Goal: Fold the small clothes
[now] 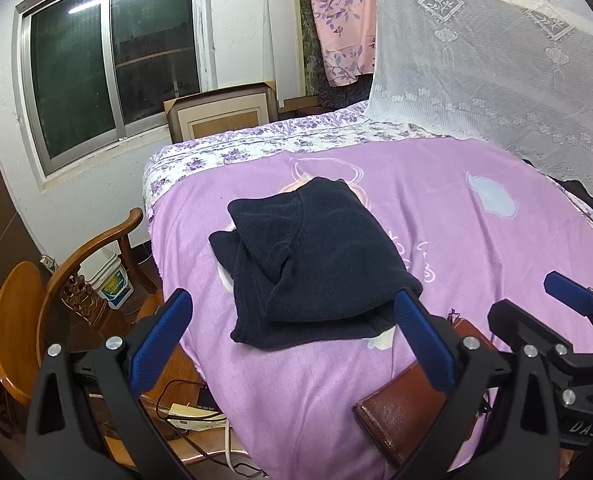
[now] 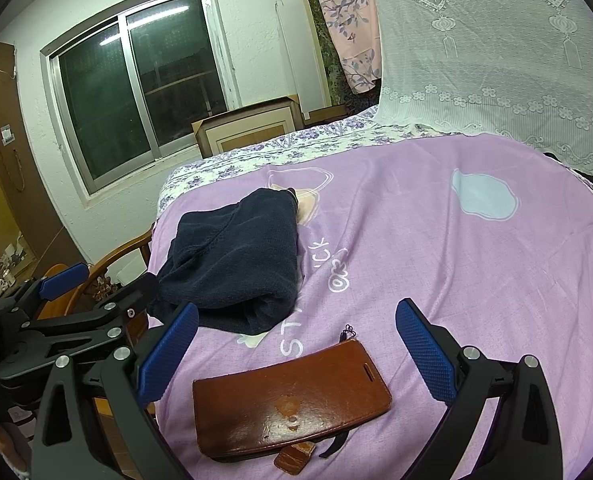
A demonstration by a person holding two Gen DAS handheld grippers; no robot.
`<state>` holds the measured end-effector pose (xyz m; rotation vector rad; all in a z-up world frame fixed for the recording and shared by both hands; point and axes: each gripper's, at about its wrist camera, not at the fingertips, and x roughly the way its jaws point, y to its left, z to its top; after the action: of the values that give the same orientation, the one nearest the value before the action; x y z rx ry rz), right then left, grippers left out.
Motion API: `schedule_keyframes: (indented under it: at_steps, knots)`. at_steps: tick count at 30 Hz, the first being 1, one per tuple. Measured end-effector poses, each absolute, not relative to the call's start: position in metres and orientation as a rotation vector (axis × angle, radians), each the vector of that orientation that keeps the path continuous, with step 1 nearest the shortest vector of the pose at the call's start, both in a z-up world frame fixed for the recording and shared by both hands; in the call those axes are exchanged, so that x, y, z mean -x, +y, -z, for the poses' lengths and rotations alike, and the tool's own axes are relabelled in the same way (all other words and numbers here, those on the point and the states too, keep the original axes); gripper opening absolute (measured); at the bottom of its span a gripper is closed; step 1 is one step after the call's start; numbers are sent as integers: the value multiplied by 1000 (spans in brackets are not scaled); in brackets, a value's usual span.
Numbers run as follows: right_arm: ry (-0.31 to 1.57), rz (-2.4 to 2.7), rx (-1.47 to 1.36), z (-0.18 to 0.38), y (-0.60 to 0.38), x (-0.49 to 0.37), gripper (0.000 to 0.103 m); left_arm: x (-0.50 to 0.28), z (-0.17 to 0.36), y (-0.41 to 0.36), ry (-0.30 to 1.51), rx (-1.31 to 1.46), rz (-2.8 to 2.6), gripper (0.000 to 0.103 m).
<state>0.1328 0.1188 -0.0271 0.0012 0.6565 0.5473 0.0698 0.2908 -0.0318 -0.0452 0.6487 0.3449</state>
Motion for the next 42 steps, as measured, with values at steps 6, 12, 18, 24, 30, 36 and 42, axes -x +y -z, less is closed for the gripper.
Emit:
schedule_keyframes:
  at_steps: [6, 12, 18, 24, 30, 36, 42]
  knots:
    - [658, -549, -4, 27, 119, -132, 100, -71, 33, 290, 655, 52, -341, 99]
    - [659, -551, -5, 26, 119, -132, 100, -70, 34, 290, 652, 47, -346, 99]
    - [660, -553, -2, 26, 120, -130, 100, -68, 35, 290, 634, 34, -358, 99]
    - [662, -557, -5, 27, 120, -129, 100, -68, 35, 290, 631, 37, -359, 99]
    - [662, -558, -5, 27, 120, -130, 100, -67, 33, 287, 623, 29, -366, 99]
    - [662, -558, -5, 27, 120, -130, 100, -66, 33, 287, 623, 29, -367, 99]
    - [663, -558, -5, 27, 120, -130, 100, -67, 33, 287, 624, 28, -367, 99]
